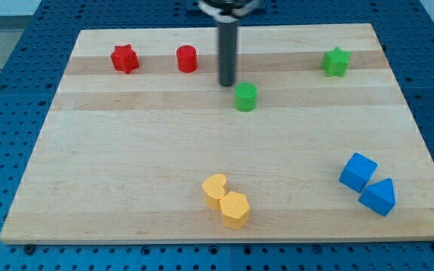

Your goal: Push the red circle to the top of the green circle

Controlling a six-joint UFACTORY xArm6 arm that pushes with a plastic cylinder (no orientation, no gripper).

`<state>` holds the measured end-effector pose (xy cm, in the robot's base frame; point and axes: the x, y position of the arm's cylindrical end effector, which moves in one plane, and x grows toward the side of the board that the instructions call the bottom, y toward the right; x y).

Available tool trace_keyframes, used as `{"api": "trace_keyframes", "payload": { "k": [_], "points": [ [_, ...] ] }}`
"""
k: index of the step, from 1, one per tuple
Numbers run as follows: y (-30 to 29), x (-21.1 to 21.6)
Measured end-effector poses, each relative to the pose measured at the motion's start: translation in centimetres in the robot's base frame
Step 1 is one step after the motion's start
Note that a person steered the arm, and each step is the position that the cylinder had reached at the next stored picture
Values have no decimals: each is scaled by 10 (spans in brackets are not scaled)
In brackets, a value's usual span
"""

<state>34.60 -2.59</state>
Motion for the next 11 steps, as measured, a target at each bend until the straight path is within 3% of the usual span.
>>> {"api": "trace_keyframes", "payload": {
  "k": [2, 6, 8, 11],
  "points": [
    [-90, -30],
    [-35, -71],
    [20, -53],
    [25, -41]
  ]
}}
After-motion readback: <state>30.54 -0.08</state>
